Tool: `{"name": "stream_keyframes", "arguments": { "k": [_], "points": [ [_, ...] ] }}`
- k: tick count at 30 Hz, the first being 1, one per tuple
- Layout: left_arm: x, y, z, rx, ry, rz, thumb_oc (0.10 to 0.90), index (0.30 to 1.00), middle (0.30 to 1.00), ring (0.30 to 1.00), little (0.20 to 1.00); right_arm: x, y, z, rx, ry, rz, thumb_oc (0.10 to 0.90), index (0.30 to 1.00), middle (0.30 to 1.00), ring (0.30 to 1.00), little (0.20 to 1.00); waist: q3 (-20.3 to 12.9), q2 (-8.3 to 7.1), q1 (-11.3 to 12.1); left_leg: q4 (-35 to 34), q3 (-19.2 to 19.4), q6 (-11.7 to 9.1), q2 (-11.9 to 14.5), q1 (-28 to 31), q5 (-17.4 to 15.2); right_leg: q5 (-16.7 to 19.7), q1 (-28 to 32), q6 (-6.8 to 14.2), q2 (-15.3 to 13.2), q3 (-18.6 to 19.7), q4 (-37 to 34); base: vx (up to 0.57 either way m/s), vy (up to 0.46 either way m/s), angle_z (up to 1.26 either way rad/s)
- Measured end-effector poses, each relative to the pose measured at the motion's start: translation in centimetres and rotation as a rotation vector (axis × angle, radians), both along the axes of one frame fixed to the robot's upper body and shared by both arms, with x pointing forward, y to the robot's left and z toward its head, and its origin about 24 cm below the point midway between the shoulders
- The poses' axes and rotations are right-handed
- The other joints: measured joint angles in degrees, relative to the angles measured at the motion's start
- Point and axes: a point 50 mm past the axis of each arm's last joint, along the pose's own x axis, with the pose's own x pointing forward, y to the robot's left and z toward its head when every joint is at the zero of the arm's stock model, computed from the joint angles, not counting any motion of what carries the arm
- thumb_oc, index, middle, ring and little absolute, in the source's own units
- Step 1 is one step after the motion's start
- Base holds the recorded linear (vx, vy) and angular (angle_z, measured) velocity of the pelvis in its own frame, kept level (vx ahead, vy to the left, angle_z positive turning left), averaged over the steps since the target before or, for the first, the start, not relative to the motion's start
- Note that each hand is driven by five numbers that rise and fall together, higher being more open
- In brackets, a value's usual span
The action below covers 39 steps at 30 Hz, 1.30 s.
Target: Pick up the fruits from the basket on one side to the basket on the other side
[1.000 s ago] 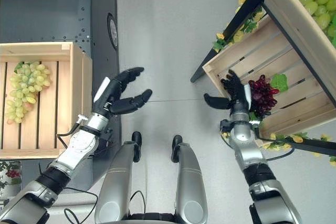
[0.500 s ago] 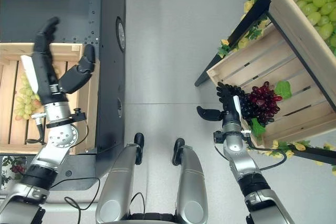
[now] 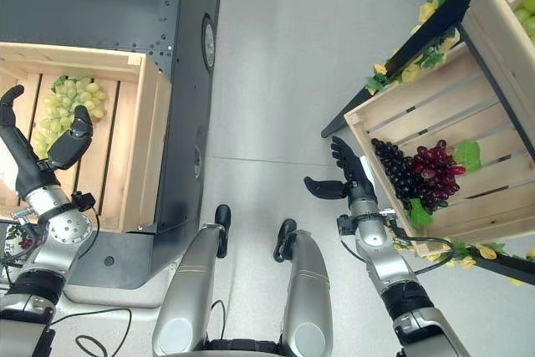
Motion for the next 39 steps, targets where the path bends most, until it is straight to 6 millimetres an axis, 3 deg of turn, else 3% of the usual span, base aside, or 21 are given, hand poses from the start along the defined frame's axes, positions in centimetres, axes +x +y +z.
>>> {"name": "stream_keyframes", "arguments": {
  "k": [10, 17, 22, 28, 35, 39],
  "points": [
    [-0.6, 5.0, -0.2, -0.044, 0.276, 0.157, 0.800, 0.900, 0.900, 0.900, 0.900, 0.4, -0.2, 0.7, -0.085, 0.022, 0.097, 0.800, 0.900, 0.900, 0.900, 0.900, -0.02, -0.03, 0.09, 0.98, -0.54, -0.33, 0.25, -1.59, 0.19, -1.05, -0.48, -0.73, -0.61, -1.76, 1.53, -0.01, 0.081, 0.09],
    [1.3, 6.1, 3.2, 0.064, 0.391, 0.170, 0.800, 0.900, 0.900, 0.900, 0.900, 1.0, 0.2, 1.5, -0.111, 0.014, 0.144, 0.800, 0.900, 0.900, 0.900, 0.900, -0.02, -0.20, 0.31, 2.45, -0.63, -0.32, 1.27, -4.66, 0.50, -1.56, -2.28, -1.08, -0.58, -3.14, 2.67, -0.03, 0.057, 0.12],
    [2.8, 5.4, 4.2, 0.079, 0.448, 0.130, 0.800, 0.900, 0.900, 0.900, 0.900, 1.7, 0.8, 2.6, -0.088, -0.016, 0.162, 0.800, 0.900, 0.900, 0.900, 0.900, -0.03, -0.44, -0.10, 3.40, -0.88, -0.41, 1.78, -6.51, 0.55, -1.61, -3.27, -1.17, -0.49, -4.06, 2.90, -0.03, 0.051, 0.05],
    [3.4, 5.7, 5.1, 0.051, 0.479, 0.107, 0.800, 0.900, 0.900, 0.900, 0.900, 2.3, 1.0, 3.6, -0.092, -0.045, 0.169, 0.800, 0.900, 0.900, 0.900, 0.900, -0.10, -2.61, -0.50, 4.10, -1.22, -0.35, 1.99, -8.42, 0.52, -1.65, -4.51, -1.26, -0.33, -4.67, 3.07, -0.02, 0.022, 0.04],
    [3.1, 7.1, 7.8, 0.129, 0.511, 0.137, 0.800, 0.900, 0.900, 0.900, 0.900, 2.1, 1.5, 2.9, -0.099, -0.017, 0.199, 0.800, 0.900, 0.900, 0.900, 0.900, -0.22, -5.53, -0.85, 4.61, -1.99, -0.31, 2.56, -9.71, 0.47, -1.53, -4.98, -1.18, 0.78, -4.79, 2.55, 0.00, -0.001, 0.02],
    [2.9, 7.6, 7.8, 0.160, 0.557, 0.193, 0.800, 0.900, 0.900, 0.900, 0.900, 2.2, 1.5, 3.1, -0.069, -0.024, 0.196, 0.800, 0.900, 0.900, 0.900, 0.900, -0.25, -5.98, -1.22, 4.66, -2.05, -0.35, 2.69, -10.11, 0.48, -1.49, -5.15, -1.12, 0.98, -4.85, 2.26, 0.00, 0.000, 0.00]
  ]
}}
